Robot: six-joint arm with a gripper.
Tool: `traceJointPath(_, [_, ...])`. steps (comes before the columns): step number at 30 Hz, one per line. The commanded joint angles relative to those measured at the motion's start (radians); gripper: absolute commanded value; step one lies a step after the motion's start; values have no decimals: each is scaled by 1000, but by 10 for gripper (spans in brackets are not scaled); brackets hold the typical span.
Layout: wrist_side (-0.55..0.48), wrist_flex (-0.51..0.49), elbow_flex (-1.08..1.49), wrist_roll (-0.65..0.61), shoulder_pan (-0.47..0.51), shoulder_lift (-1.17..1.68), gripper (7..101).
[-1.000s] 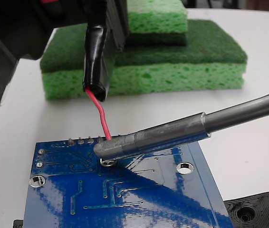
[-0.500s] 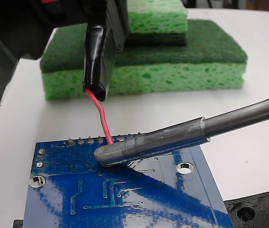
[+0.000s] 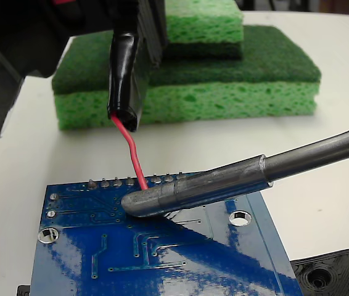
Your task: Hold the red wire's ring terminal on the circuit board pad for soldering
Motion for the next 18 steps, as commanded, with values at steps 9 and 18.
traceJointPath(9, [-14,-2,-6,-2,-2,5,1003])
traceJointPath(18, [-15,5,-12,-3,-5,6,1003])
